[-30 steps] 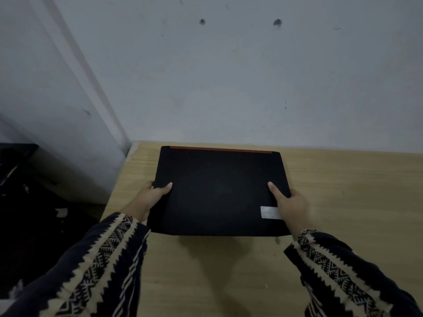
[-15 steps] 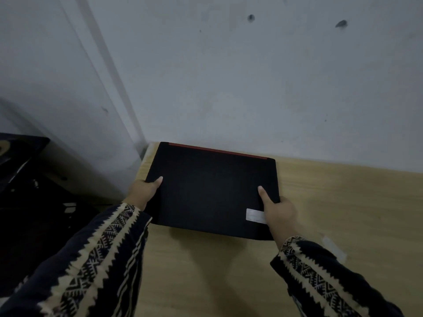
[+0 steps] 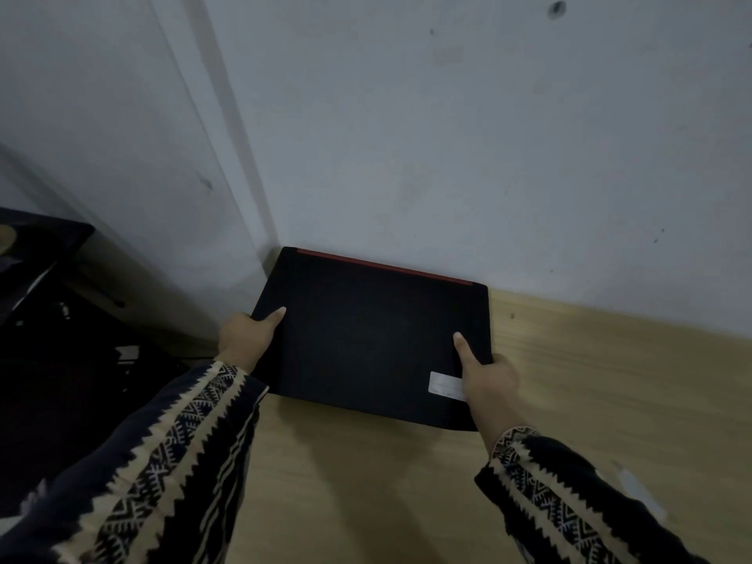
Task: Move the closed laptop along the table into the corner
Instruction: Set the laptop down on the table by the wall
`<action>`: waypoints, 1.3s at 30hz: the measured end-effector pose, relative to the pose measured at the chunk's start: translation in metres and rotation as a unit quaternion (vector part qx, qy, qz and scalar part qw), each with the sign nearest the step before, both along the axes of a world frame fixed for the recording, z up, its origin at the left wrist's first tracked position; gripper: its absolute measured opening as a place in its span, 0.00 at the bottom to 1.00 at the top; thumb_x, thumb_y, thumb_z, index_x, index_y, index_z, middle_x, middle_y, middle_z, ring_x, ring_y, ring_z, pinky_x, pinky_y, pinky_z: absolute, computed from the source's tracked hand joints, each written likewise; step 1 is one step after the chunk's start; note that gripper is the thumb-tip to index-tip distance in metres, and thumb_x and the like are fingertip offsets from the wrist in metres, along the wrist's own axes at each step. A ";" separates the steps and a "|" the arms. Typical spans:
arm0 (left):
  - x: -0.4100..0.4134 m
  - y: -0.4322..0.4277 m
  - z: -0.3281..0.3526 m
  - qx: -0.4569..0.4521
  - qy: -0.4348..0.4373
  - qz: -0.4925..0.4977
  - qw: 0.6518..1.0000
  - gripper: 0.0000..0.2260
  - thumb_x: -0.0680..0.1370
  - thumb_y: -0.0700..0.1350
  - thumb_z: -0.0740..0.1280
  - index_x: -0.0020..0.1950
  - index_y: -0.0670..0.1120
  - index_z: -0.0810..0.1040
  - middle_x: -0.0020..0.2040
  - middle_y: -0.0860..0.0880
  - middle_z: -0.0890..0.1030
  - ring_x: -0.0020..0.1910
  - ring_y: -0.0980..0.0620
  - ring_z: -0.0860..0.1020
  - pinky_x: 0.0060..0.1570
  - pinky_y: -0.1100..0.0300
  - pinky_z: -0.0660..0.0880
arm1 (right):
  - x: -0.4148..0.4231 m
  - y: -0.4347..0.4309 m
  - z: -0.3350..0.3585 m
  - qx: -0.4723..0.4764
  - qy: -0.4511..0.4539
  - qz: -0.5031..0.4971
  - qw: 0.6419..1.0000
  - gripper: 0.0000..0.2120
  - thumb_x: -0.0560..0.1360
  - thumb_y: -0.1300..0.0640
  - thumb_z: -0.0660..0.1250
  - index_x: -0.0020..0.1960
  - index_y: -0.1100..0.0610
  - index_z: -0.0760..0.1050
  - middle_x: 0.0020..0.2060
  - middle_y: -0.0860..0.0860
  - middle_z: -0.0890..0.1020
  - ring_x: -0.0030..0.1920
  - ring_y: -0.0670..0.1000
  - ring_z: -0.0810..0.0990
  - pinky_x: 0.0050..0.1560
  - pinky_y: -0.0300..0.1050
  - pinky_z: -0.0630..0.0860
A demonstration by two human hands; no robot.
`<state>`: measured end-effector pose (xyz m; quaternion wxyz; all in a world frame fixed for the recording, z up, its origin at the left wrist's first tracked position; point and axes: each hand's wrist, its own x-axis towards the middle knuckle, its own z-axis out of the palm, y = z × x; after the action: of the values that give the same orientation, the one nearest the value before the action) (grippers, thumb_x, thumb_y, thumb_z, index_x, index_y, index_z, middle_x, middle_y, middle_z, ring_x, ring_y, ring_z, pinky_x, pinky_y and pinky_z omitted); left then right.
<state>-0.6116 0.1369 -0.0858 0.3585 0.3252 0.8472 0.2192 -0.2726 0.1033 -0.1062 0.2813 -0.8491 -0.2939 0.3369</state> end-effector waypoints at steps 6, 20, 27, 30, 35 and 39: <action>0.009 0.003 0.000 0.002 0.039 -0.020 0.999 0.30 0.70 0.65 0.70 0.49 0.36 0.78 0.49 0.38 0.82 0.50 0.37 0.81 0.51 0.45 0.79 | 0.005 0.007 0.003 -0.017 -0.008 0.007 1.000 0.33 0.66 0.24 0.67 0.51 0.53 0.80 0.44 0.49 0.83 0.43 0.52 0.82 0.48 0.50 0.81; 0.023 0.008 0.006 -0.055 0.122 0.001 0.991 0.31 0.74 0.65 0.65 0.52 0.35 0.79 0.52 0.37 0.82 0.54 0.38 0.80 0.46 0.51 0.72 | 0.007 0.013 0.020 -0.087 -0.100 0.096 0.987 0.38 0.70 0.26 0.62 0.47 0.63 0.82 0.28 0.50 0.72 0.28 0.48 0.69 0.37 0.47 0.71; 0.025 0.011 0.004 -0.092 0.128 0.031 0.987 0.33 0.71 0.68 0.65 0.51 0.37 0.79 0.52 0.38 0.82 0.54 0.38 0.80 0.47 0.50 0.75 | 0.011 0.014 0.030 -0.107 -0.115 0.139 0.978 0.33 0.72 0.31 0.66 0.57 0.61 0.82 0.30 0.50 0.72 0.31 0.48 0.71 0.46 0.50 0.78; 0.026 0.012 0.001 -0.093 0.118 0.053 0.987 0.32 0.70 0.68 0.66 0.51 0.38 0.78 0.54 0.38 0.82 0.56 0.37 0.79 0.50 0.48 0.75 | 0.010 0.026 0.040 -0.151 -0.160 0.165 0.961 0.26 0.74 0.35 0.71 0.48 0.60 0.79 0.29 0.51 0.71 0.30 0.48 0.73 0.43 0.48 0.80; 0.030 0.008 0.001 -0.082 0.149 0.054 0.984 0.34 0.71 0.69 0.65 0.54 0.38 0.78 0.57 0.36 0.78 0.58 0.36 0.76 0.56 0.44 0.75 | 0.016 0.039 0.046 -0.156 -0.193 0.177 0.952 0.32 0.68 0.31 0.72 0.30 0.58 0.64 0.26 0.50 0.69 0.26 0.48 0.67 0.27 0.42 0.64; 0.030 0.003 0.002 -0.020 0.136 0.015 0.990 0.29 0.75 0.64 0.65 0.58 0.39 0.77 0.58 0.36 0.78 0.58 0.36 0.77 0.58 0.41 0.75 | 0.012 0.042 0.039 -0.167 -0.269 0.197 0.928 0.32 0.70 0.31 0.70 0.30 0.58 0.65 0.24 0.50 0.69 0.24 0.47 0.67 0.24 0.40 0.62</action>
<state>-0.5819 0.1402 -0.0833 0.2425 0.3322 0.8971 0.1615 -0.2610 0.1451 -0.0675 -0.0262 -0.8674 -0.4599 0.1883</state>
